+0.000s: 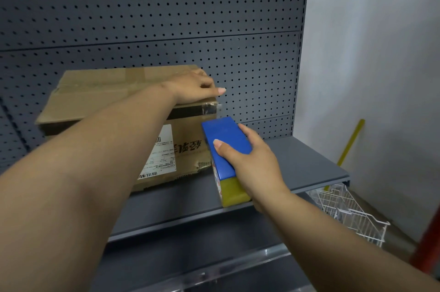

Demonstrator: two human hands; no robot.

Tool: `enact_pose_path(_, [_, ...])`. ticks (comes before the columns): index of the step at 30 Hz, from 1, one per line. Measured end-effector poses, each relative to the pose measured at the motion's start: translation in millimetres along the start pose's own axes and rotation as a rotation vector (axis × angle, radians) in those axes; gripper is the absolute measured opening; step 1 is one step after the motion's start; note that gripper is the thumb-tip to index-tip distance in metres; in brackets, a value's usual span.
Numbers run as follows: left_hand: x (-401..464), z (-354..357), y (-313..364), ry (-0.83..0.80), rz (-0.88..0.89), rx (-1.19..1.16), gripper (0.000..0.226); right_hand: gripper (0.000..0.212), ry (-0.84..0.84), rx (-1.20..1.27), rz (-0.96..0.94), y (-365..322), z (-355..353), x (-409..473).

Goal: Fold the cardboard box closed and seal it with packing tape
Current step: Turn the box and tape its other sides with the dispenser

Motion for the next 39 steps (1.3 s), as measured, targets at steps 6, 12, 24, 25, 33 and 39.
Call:
enact_pose_path(6, [-1.8, 1.6, 0.7, 0.026, 0.041, 0.066, 0.046, 0.062, 0.017, -0.008, -0.001, -5.3, 1.7, 11.3])
enact_pose_path(12, [-4.6, -0.8, 1.1, 0.054, 0.046, 0.054, 0.04, 0.062, -0.021, -0.062, 0.046, 4.8, 6.9, 18.6])
enact_pose_path(24, [-17.8, -1.9, 6.3, 0.117, 0.364, 0.235, 0.033, 0.057, 0.201, -0.018, 0.009, 23.0, -17.5, 33.1])
enact_pose_path(25, [-18.9, 0.4, 7.3, 0.108, 0.384, 0.259, 0.033, 0.057, 0.215, 0.011, -0.006, 16.7, -19.9, 37.2])
enact_pose_path(33, [-27.5, 2.9, 14.8, -0.138, 0.305, 0.458, 0.055, 0.056, 0.279, 0.184, -0.075, -14.6, -24.8, 50.3])
enact_pose_path(39, [-44.3, 5.6, 8.3, -0.181, 0.288, 0.366, 0.044, 0.056, 0.296, 0.28, -0.074, -25.6, -27.9, 50.1])
Point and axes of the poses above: each hand's wrist, its own x-axis towards the middle knuckle, its own z-axis out of the palm, y = z × x, the point moved 3 cm from there along x, towards the middle knuckle, and after that the axes turned 3 degrees about y, right-handed, at the moved point
